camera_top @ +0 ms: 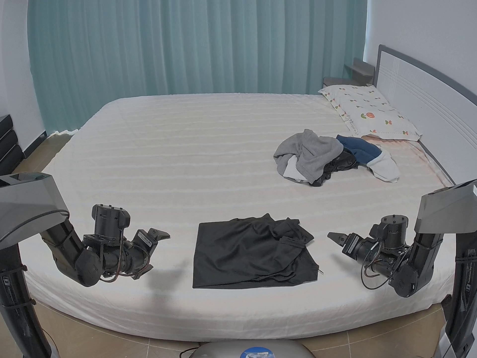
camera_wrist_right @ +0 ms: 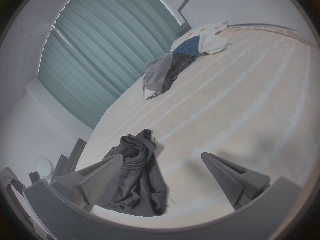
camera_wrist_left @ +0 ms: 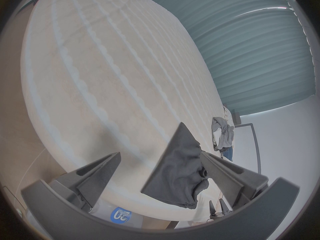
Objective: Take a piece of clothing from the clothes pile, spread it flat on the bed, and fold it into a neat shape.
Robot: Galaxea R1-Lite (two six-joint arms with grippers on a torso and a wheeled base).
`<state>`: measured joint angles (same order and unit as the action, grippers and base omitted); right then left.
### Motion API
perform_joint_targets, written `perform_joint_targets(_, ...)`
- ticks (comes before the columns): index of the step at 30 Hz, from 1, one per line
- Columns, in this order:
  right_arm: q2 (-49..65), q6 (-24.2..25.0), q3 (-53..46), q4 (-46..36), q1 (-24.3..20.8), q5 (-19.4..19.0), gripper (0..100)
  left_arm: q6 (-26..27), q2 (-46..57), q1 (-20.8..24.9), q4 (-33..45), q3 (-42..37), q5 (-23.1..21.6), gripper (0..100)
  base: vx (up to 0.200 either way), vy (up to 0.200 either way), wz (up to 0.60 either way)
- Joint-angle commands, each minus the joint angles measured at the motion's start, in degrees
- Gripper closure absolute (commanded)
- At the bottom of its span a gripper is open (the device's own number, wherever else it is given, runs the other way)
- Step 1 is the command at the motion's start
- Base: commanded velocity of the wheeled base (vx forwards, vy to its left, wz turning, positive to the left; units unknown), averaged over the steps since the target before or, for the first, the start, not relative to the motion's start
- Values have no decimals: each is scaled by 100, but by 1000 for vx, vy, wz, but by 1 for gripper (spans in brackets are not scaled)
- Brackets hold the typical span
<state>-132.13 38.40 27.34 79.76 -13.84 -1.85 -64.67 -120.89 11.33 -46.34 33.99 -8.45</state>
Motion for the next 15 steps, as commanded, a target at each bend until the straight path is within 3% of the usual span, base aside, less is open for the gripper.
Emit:
perform_joint_targets(1,65,-245,52,-31,-295,291,0,-2,-31,1,-7,3,1,0,0,200,0)
perform_joint_targets(4,3,-377,96,-40,-462,554,0,-28,-75,10,2,38,45,0,0,67,0)
perform_joint_targets(11,-181,-676,307,-418,-585,765,0,-63,-75,19,-16,3,80,0,0,0,0)
perform_joint_targets(14,-190,-755,482,-532,-576,994,0,-54,-66,19,-16,-15,80,0,0,0,0)
perform_joint_targets(15,-181,-843,588,-752,-629,1258,0,-46,-75,28,-16,-6,89,0,0,0,0)
